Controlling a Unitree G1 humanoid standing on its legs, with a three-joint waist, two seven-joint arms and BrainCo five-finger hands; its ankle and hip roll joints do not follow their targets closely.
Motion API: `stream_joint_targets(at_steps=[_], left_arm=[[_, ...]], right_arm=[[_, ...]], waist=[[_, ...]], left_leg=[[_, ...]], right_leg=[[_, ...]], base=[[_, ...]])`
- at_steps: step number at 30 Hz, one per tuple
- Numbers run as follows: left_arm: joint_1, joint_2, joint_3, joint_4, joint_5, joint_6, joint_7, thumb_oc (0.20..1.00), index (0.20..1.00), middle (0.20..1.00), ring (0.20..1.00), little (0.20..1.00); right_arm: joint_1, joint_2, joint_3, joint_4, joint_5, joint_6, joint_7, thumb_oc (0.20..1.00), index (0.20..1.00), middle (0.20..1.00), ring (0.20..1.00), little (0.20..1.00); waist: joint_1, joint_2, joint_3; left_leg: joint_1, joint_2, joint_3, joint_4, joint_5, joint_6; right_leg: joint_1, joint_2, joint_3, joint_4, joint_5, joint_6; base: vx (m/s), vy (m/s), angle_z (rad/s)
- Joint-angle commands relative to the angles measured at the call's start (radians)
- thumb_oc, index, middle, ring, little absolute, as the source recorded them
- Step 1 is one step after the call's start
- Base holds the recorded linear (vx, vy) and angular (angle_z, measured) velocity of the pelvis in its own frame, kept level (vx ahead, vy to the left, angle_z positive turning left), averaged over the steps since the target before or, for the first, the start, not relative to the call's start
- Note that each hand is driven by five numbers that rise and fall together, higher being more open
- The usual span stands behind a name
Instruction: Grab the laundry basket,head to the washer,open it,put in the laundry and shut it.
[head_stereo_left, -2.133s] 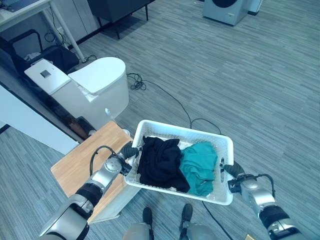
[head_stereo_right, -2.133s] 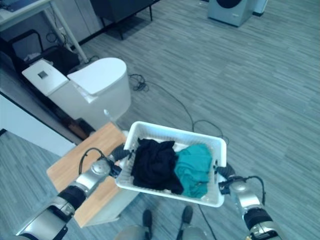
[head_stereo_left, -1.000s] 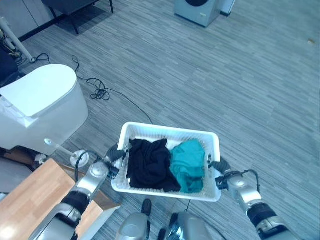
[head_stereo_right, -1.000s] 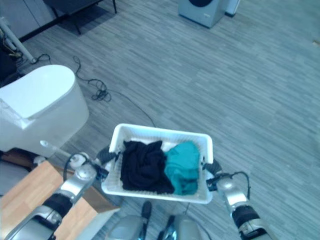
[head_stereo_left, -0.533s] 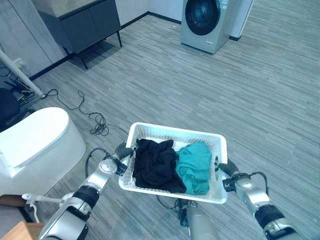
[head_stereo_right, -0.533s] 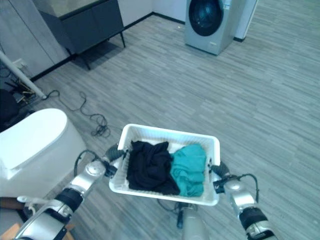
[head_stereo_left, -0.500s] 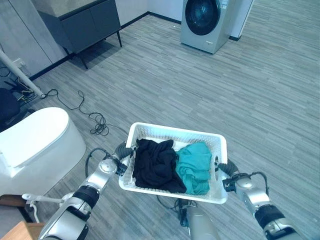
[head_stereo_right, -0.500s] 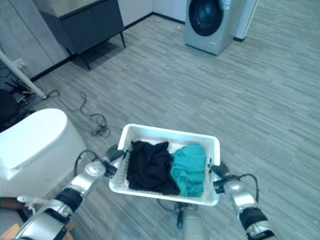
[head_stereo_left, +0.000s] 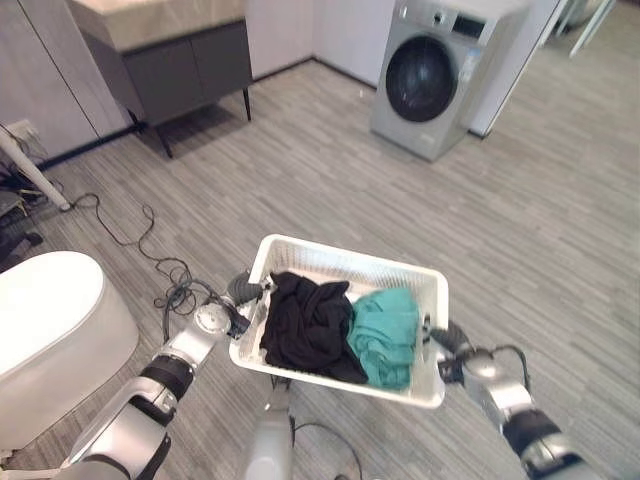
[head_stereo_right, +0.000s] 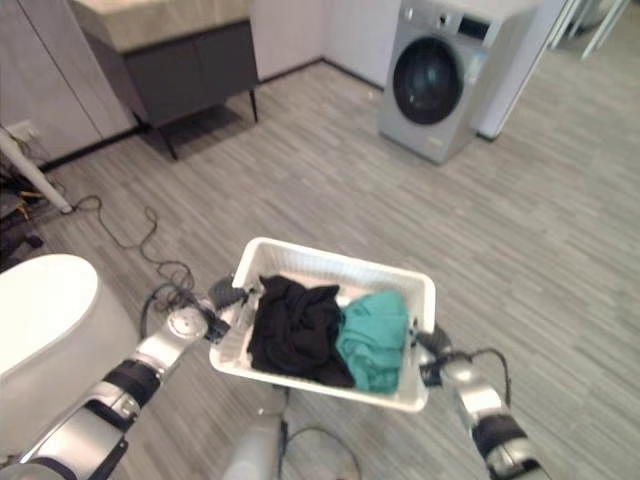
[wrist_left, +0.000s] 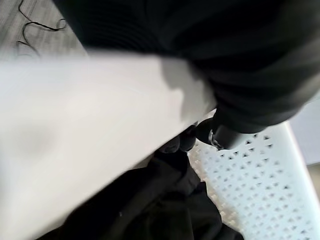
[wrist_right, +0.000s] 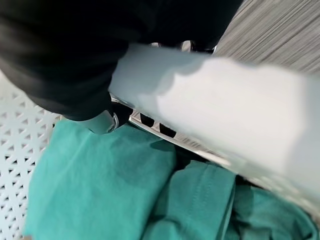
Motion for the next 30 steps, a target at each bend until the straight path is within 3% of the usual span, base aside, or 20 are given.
stream_joint_targets(at_steps=[1,2,4,6,7,9,10,12,13,17,18,20,21,24,26,30], left_arm=[[-0.097,0.017,0.013,-0.030,-0.039,-0.054,0.018,0.200,0.200,0.200,0.200,0.200],[-0.093,0.027,0.008,-0.027,-0.038,-0.053,0.016,0.200,0.200,0.200,0.200,0.200],[-0.087,0.033,0.004,-0.028,-0.038,-0.054,0.016,0.200,0.200,0.200,0.200,0.200],[-0.083,0.055,-0.013,-0.015,-0.025,-0.053,0.011,0.200,0.200,0.200,0.200,0.200],[-0.088,0.061,-0.020,-0.001,-0.013,-0.053,0.004,0.200,0.200,0.200,0.200,0.200],[-0.084,0.071,-0.027,-0.003,-0.004,-0.049,0.000,0.200,0.200,0.200,0.200,0.200],[-0.084,0.071,-0.027,-0.002,-0.004,-0.049,0.000,0.200,0.200,0.200,0.200,0.200],[-0.088,0.072,-0.021,0.000,0.004,-0.047,0.000,0.200,0.200,0.200,0.200,0.200],[-0.089,0.070,-0.017,-0.004,0.003,-0.045,-0.003,0.200,0.200,0.200,0.200,0.200],[-0.091,0.064,-0.021,0.000,0.011,-0.043,-0.008,0.200,0.200,0.200,0.200,0.200],[-0.097,0.051,-0.020,0.010,0.021,-0.044,-0.008,0.200,0.200,0.200,0.200,0.200],[-0.099,0.029,-0.015,0.027,0.028,-0.045,-0.004,0.200,0.200,0.200,0.200,0.200],[-0.099,0.027,-0.015,0.027,0.028,-0.046,-0.004,0.200,0.200,0.200,0.200,0.200],[-0.093,0.005,-0.009,0.043,0.049,-0.047,0.002,0.200,0.200,0.200,0.200,0.200],[-0.095,-0.003,-0.010,0.047,0.062,-0.052,0.002,0.200,0.200,0.200,0.200,0.200],[-0.087,-0.001,-0.004,0.053,0.066,-0.051,-0.002,0.200,0.200,0.200,0.200,0.200]], right_arm=[[-0.094,0.048,-0.030,-0.117,0.056,-0.142,0.062,0.200,0.200,0.200,0.200,0.200],[-0.094,0.057,-0.030,-0.105,0.046,-0.139,0.065,0.200,0.200,0.200,0.200,0.200],[-0.084,0.063,-0.037,-0.105,0.041,-0.139,0.068,0.200,0.200,0.200,0.200,0.200],[-0.049,0.071,-0.061,-0.100,0.023,-0.140,0.072,0.200,0.200,0.200,0.200,0.200],[-0.040,0.073,-0.073,-0.080,0.018,-0.137,0.071,0.200,0.200,0.200,0.200,0.200],[-0.035,0.067,-0.089,-0.071,0.005,-0.131,0.071,0.200,0.200,0.200,0.200,0.200],[-0.035,0.067,-0.089,-0.071,0.004,-0.131,0.071,0.200,0.200,0.200,0.200,0.200],[-0.042,0.057,-0.105,-0.056,-0.007,-0.130,0.065,0.200,0.200,0.200,0.200,0.200],[-0.043,0.039,-0.113,-0.055,-0.017,-0.125,0.070,0.200,0.200,0.200,0.200,0.200],[-0.025,0.006,-0.134,-0.058,-0.023,-0.123,0.068,0.200,0.200,0.200,0.200,0.200],[-0.003,-0.021,-0.154,-0.081,-0.022,-0.124,0.068,0.200,0.200,0.200,0.200,0.200],[0.014,-0.032,-0.170,-0.087,-0.019,-0.124,0.069,0.200,0.200,0.200,0.200,0.200],[0.016,-0.033,-0.171,-0.088,-0.019,-0.124,0.069,0.200,0.200,0.200,0.200,0.200],[0.020,-0.033,-0.180,-0.099,-0.027,-0.124,0.073,0.200,0.200,0.200,0.200,0.200],[0.019,-0.037,-0.178,-0.103,-0.028,-0.126,0.082,0.200,0.200,0.200,0.200,0.200],[0.033,-0.051,-0.185,-0.115,-0.031,-0.119,0.088,0.200,0.200,0.200,0.200,0.200]], waist=[[-0.005,-0.047,-0.038],[-0.003,-0.046,-0.061],[-0.001,-0.056,-0.073],[-0.001,-0.089,-0.106],[-0.007,-0.100,-0.110],[-0.023,-0.084,-0.106],[-0.022,-0.086,-0.106],[-0.049,-0.057,-0.103],[-0.080,-0.040,-0.092],[-0.127,-0.037,-0.077],[-0.164,-0.057,-0.072],[-0.188,-0.062,-0.070],[-0.187,-0.057,-0.070],[-0.207,-0.047,-0.060],[-0.218,-0.048,-0.081],[-0.233,-0.046,-0.132]], left_leg=[[0.009,-0.019,0.004,-0.015,0.189,0.007],[0.024,-0.022,-0.034,0.037,0.212,0.016],[0.025,-0.033,-0.036,0.079,0.217,0.023],[0.055,-0.082,-0.002,0.147,0.174,0.066],[0.080,-0.105,0.019,0.161,0.140,0.092],[0.128,-0.097,0.040,0.156,0.111,0.114],[0.126,-0.099,0.041,0.157,0.111,0.115],[0.200,-0.096,0.057,0.133,0.080,0.136],[0.270,-0.109,0.052,0.105,0.056,0.147],[0.323,-0.123,0.034,0.097,0.034,0.138],[0.370,-0.148,0.022,0.102,-0.027,0.117],[0.407,-0.155,0.000,0.111,-0.073,0.105],[0.410,-0.151,0.000,0.113,-0.078,0.105],[0.464,-0.150,-0.003,0.132,-0.138,0.102],[0.531,-0.140,0.008,0.125,-0.180,0.095],[0.600,-0.096,0.007,0.150,-0.182,0.067]], right_leg=[[-0.118,0.022,-0.042,0.107,-0.002,0.064],[-0.080,0.018,-0.016,0.134,-0.037,0.070],[-0.071,0.004,-0.009,0.171,-0.039,0.081],[-0.106,-0.053,-0.014,0.361,0.093,0.146],[-0.132,-0.083,-0.014,0.472,0.199,0.183],[-0.215,-0.102,-0.044,0.655,0.313,0.215],[-0.219,-0.104,-0.042,0.661,0.311,0.215],[-0.315,-0.139,-0.093,0.760,0.309,0.216],[-0.405,-0.150,-0.108,0.733,0.256,0.197],[-0.479,-0.108,-0.114,0.597,0.217,0.180],[-0.497,-0.129,-0.116,0.255,0.202,0.172],[-0.535,-0.151,-0.068,0.085,0.250,0.193],[-0.528,-0.146,-0.070,0.078,0.253,0.193],[-0.591,-0.193,-0.092,-0.058,0.307,0.224],[-0.578,-0.201,-0.133,-0.065,0.319,0.229],[-0.545,-0.185,-0.144,-0.008,0.377,0.215]], base=[[0.53,0.216,-0.80],[0.55,0.225,-0.42],[0.57,0.237,-0.39],[0.64,0.329,-0.34],[0.44,0.301,-0.08],[0.31,0.240,0.00],[0.25,0.187,-0.12],[0.39,0.250,-0.11],[0.40,0.219,-0.24],[0.38,0.050,0.08],[0.49,-0.116,0.56],[0.49,-0.120,0.39],[0.31,-0.072,0.26],[0.41,-0.101,0.21],[0.53,-0.133,-0.09],[0.58,-0.199,0.17]])
